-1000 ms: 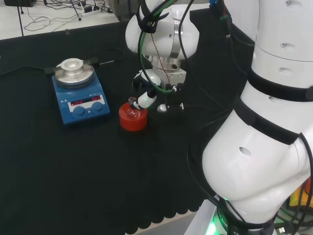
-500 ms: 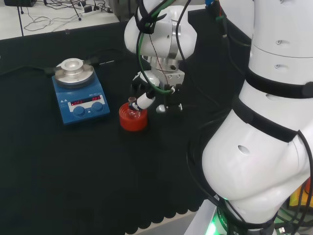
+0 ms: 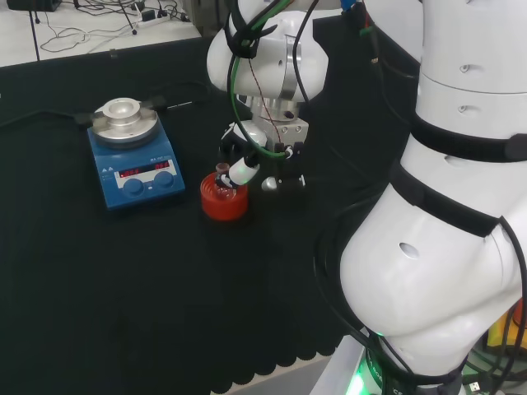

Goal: Pick up the round-bottom flask.

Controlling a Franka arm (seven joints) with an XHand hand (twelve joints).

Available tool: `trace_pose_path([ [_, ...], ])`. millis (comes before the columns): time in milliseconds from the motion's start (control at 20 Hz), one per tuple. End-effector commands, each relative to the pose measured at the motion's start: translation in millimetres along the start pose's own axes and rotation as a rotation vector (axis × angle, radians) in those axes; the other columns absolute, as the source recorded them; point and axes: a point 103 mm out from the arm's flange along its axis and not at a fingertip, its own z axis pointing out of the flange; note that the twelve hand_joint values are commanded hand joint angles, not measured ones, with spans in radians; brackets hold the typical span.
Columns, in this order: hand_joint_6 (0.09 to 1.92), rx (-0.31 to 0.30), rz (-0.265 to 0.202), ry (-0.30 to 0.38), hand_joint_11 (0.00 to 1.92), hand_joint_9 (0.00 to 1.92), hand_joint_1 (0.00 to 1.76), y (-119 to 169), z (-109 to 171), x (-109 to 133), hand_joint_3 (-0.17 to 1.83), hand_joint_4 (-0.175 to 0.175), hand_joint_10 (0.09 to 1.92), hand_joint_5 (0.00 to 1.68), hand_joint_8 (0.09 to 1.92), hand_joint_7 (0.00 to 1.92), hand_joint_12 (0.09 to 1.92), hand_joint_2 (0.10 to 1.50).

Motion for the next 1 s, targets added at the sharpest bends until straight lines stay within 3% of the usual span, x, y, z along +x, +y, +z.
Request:
trace_pose_path([
  [50, 0.78, 0.001, -0.003, 0.000, 0.18, 0.53, 0.92, 0.7, 0.2, 0.1, 0.67, -0.029, 0.66, 0.83, 0.68, 0.31, 1.42, 0.58],
  [750, 0.78, 0.004, -0.005, -0.003, 0.21, 0.56, 0.92, 3.0, -0.3, 1.5, 0.66, -0.032, 0.65, 0.91, 0.69, 0.34, 1.41, 0.59],
  [850, 0.75, -0.004, -0.009, -0.012, 0.22, 0.58, 0.93, 2.6, -0.7, 1.5, 0.66, -0.031, 0.64, 1.00, 0.68, 0.36, 1.40, 0.60],
  [950, 0.74, -0.012, -0.016, -0.019, 0.24, 0.60, 1.03, 2.3, -1.2, 2.1, 0.53, 0.103, 0.63, 1.13, 0.68, 0.38, 1.39, 0.72],
  [1000, 0.72, -0.013, -0.018, -0.020, 0.25, 0.61, 1.06, 2.3, -1.6, 2.5, 0.49, 0.139, 0.62, 1.17, 0.68, 0.40, 1.39, 0.75],
])
